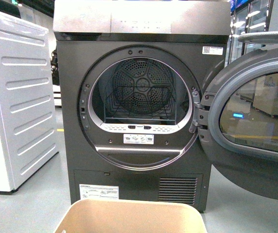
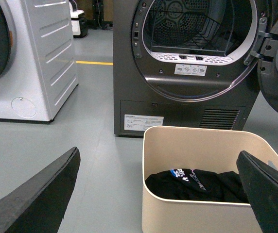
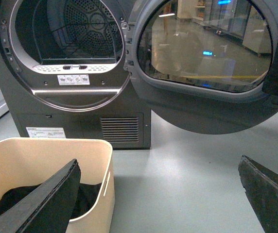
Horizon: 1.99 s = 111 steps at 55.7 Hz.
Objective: Move hamper under clothes hanger
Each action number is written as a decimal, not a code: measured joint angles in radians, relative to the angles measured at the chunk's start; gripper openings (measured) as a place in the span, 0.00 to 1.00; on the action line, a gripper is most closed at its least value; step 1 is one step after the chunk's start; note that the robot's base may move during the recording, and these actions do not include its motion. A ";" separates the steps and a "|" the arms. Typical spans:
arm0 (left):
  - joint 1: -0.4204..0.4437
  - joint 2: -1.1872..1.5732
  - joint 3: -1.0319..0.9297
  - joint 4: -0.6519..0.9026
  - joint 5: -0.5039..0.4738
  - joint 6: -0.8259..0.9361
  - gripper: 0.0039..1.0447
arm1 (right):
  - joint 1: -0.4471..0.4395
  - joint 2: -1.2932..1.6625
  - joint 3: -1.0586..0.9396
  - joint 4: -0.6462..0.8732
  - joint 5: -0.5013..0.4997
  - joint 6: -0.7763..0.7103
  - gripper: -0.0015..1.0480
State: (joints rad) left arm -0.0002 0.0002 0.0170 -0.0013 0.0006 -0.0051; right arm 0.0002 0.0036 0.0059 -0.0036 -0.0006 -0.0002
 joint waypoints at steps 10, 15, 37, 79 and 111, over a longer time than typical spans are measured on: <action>0.000 0.000 0.000 0.000 0.000 0.000 0.94 | 0.000 0.000 0.000 0.000 0.000 0.000 0.92; 0.000 0.000 0.000 0.000 0.000 0.000 0.94 | 0.000 0.000 0.000 0.000 0.000 0.000 0.92; 0.024 0.627 0.291 -0.056 -0.249 -0.098 0.94 | -0.093 0.471 0.194 -0.042 -0.168 0.021 0.92; -0.045 2.097 1.118 0.299 -0.172 0.061 0.94 | 0.172 1.990 0.998 0.252 0.045 0.105 0.92; -0.095 2.325 1.171 0.407 -0.119 0.005 0.94 | 0.192 2.330 1.209 0.262 0.080 0.200 0.92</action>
State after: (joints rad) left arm -0.0948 2.3253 1.1881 0.4057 -0.1188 -0.0002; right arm 0.1917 2.3333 1.2152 0.2584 0.0792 0.1997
